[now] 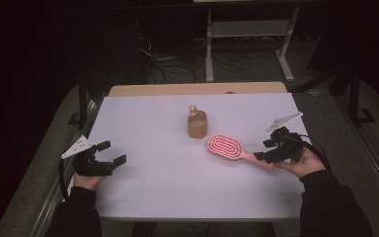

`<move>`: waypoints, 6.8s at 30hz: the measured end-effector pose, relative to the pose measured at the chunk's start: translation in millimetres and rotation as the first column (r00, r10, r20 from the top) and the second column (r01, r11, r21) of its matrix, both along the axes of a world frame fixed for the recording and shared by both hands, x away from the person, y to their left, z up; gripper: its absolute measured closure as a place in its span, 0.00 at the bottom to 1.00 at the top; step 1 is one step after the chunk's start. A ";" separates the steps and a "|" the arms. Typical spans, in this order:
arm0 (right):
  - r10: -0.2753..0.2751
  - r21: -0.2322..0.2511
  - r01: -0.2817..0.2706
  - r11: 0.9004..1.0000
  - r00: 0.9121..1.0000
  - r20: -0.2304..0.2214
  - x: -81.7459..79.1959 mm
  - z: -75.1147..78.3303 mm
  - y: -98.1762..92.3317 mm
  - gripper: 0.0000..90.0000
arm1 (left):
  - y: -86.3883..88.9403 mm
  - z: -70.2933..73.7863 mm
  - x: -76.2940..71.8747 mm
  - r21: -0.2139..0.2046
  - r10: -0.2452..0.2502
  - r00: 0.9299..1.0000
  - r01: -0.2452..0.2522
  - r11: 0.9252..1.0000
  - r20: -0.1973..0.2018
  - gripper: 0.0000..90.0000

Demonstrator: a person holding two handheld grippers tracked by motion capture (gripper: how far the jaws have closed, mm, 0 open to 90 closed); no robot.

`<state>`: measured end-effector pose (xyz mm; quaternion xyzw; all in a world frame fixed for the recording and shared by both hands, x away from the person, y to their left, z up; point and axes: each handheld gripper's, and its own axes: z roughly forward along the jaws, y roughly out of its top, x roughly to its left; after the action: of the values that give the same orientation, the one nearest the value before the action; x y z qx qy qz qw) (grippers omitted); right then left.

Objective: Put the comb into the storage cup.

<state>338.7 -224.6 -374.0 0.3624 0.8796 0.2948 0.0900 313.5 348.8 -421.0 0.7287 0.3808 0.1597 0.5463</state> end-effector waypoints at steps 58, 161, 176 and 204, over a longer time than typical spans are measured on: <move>0.120 -0.116 -0.132 0.985 0.988 -0.102 30.6 -53.7 35.3 0.25 | -0.9 -1.9 1.8 0.014 -0.006 1.000 0.006 1.000 -0.007 0.00; 0.253 -0.104 -0.241 0.965 0.959 0.124 29.5 59.5 94.0 0.76 | -3.5 -1.4 0.3 0.011 -0.019 1.000 0.019 1.000 -0.008 0.00; 0.300 -0.112 -0.286 0.952 0.945 0.131 32.9 68.0 115.1 0.76 | -10.5 14.3 -4.8 -0.020 -0.036 0.999 0.036 0.999 0.015 0.00; 0.392 -0.123 -0.375 0.919 0.906 0.160 40.2 82.6 162.0 0.76 | -45.0 43.5 11.6 -0.157 -0.080 0.995 0.070 0.985 -0.055 0.00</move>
<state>378.9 -62.7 -291.5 0.1496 0.9340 0.2988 0.1262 325.1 303.8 -377.5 0.7024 0.3809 0.0866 0.5950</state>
